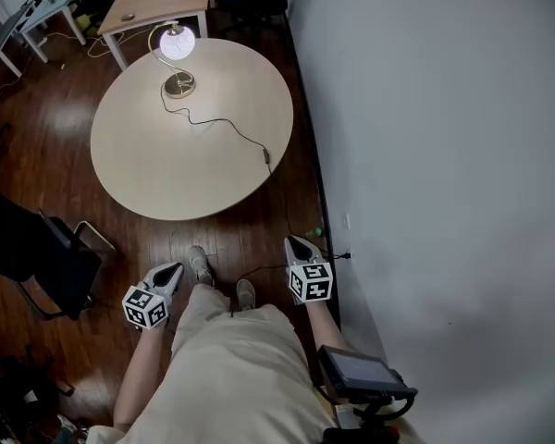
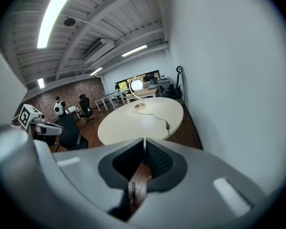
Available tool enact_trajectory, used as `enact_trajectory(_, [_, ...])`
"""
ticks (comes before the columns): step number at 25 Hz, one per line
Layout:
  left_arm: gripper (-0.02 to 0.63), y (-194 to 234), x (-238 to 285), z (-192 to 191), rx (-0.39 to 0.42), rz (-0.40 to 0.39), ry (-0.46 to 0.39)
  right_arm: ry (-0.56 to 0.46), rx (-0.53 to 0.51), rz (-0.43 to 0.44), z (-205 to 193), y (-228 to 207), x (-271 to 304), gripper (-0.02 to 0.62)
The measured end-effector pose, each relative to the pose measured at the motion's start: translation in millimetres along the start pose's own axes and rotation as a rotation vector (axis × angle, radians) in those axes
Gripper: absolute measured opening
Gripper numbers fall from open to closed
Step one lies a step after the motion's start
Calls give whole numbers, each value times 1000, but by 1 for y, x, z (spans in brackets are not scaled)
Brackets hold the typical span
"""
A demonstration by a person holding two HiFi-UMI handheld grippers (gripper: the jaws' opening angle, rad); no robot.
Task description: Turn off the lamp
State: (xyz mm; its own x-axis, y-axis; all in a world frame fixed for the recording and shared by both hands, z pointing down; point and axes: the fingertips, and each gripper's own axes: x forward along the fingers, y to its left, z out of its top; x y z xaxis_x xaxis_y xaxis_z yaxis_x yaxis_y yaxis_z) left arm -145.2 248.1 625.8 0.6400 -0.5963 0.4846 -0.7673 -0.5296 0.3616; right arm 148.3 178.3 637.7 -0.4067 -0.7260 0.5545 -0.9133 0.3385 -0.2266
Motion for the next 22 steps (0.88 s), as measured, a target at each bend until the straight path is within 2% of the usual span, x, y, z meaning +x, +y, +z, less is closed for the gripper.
enact_trajectory(4, [3, 28, 12, 19, 1, -16, 8, 20, -2, -16, 12, 6, 25, 9])
enact_trajectory(18, [3, 109, 43, 73, 63, -189, 48, 31, -16, -88, 81, 49, 122, 25])
enact_trajectory(22, [3, 129, 44, 86, 83, -214, 39, 40, -16, -116, 89, 59, 136, 28])
